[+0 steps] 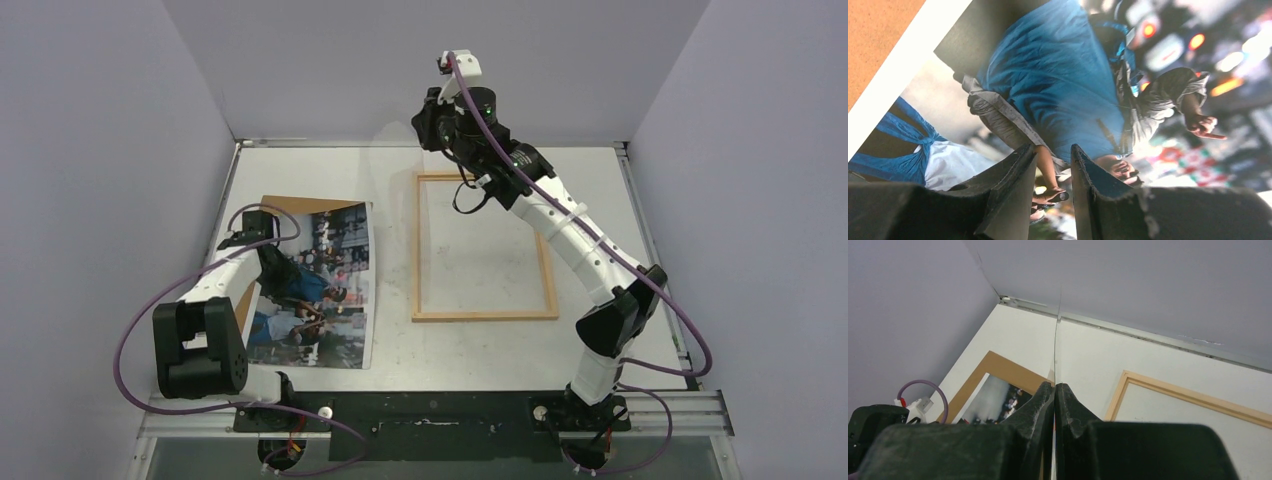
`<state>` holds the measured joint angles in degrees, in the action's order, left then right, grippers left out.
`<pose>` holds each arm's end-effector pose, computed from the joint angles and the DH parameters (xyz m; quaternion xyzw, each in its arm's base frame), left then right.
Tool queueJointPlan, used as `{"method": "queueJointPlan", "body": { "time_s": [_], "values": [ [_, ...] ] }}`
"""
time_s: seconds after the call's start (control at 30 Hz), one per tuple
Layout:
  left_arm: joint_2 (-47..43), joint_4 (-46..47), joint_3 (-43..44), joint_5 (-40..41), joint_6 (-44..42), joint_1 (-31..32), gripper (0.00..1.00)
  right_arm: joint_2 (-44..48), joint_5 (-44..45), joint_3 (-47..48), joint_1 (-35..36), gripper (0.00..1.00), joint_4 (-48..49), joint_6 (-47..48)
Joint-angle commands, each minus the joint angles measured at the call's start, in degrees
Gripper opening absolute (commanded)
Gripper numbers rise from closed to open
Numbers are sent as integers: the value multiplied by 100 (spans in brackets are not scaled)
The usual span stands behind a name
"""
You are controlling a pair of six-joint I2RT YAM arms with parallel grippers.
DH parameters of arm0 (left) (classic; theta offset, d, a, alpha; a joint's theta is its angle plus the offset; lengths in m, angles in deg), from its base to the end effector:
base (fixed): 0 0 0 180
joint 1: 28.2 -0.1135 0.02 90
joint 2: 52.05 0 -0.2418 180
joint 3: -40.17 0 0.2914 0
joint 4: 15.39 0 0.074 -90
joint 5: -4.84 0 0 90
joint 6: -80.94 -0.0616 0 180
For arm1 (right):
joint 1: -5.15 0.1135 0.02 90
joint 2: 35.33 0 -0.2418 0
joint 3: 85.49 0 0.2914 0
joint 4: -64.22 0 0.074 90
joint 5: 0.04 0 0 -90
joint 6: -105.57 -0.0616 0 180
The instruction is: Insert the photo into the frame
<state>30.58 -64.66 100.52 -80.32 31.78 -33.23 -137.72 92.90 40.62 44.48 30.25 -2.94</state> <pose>0.2999 0.0316 0.1144 -0.3905 0.9056 -0.0096 0.1652 0.3671 0.2967 0.4428 -0.1224 0.7575 0.2927 0.5705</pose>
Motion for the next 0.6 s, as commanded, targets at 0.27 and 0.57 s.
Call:
{"method": "queueJointPlan", "body": {
  "time_s": [0.27,0.57],
  "values": [
    [-137,394,1020,-484,-438,-111,32,797,139,413,-84,0,-236,82],
    [-61,366,2035,-959,-862,-111,49,1147,116,433,-84,0,-513,208]
  ]
}}
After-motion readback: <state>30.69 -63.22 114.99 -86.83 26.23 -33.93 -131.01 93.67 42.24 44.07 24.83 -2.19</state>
